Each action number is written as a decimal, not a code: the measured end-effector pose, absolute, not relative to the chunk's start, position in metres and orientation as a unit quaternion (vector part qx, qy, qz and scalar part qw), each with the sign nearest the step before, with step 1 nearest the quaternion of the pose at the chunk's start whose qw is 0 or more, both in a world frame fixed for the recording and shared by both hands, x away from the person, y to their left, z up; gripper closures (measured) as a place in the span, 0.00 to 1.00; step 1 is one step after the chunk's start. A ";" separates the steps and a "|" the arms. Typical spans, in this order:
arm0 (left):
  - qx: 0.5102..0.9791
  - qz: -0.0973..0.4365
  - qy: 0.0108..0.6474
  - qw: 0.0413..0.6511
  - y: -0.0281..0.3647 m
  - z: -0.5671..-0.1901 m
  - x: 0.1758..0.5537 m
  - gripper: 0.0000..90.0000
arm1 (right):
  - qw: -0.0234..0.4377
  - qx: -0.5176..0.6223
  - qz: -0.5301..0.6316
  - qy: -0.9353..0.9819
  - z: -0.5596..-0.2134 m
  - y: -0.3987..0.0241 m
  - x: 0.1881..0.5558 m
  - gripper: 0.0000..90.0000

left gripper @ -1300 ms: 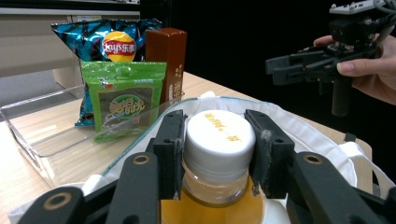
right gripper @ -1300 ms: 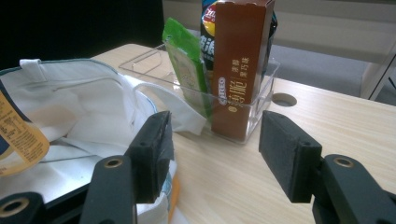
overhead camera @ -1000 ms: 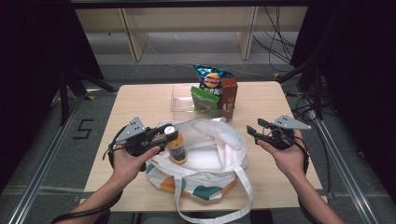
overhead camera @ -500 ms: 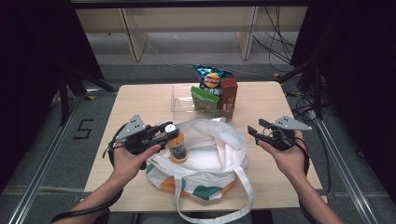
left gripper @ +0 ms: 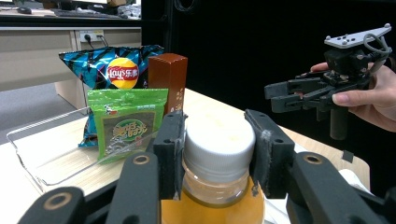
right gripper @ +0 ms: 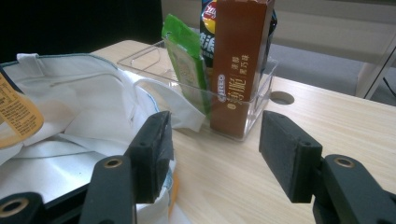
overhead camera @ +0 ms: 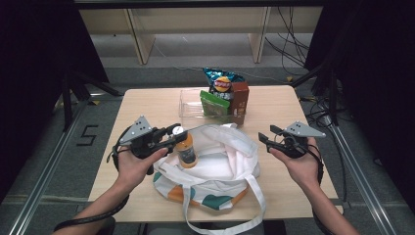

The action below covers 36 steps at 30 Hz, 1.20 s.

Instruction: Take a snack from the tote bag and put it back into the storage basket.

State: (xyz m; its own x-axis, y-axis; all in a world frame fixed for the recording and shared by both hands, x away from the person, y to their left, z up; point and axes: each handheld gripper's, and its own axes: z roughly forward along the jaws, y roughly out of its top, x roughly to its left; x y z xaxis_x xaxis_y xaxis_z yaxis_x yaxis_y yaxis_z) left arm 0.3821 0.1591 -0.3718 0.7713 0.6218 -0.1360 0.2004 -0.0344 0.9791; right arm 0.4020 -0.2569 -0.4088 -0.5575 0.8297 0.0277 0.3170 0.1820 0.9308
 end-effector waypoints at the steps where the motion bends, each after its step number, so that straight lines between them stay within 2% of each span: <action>1: 0.699 0.167 0.293 0.630 0.159 -0.371 0.382 0.65 | 0.257 0.392 0.503 0.726 -0.409 -0.257 0.402 0.49; 36: 0.696 0.180 0.271 0.640 0.151 -0.342 0.395 0.65 | 0.244 0.400 0.505 0.725 -0.412 -0.256 0.402 0.49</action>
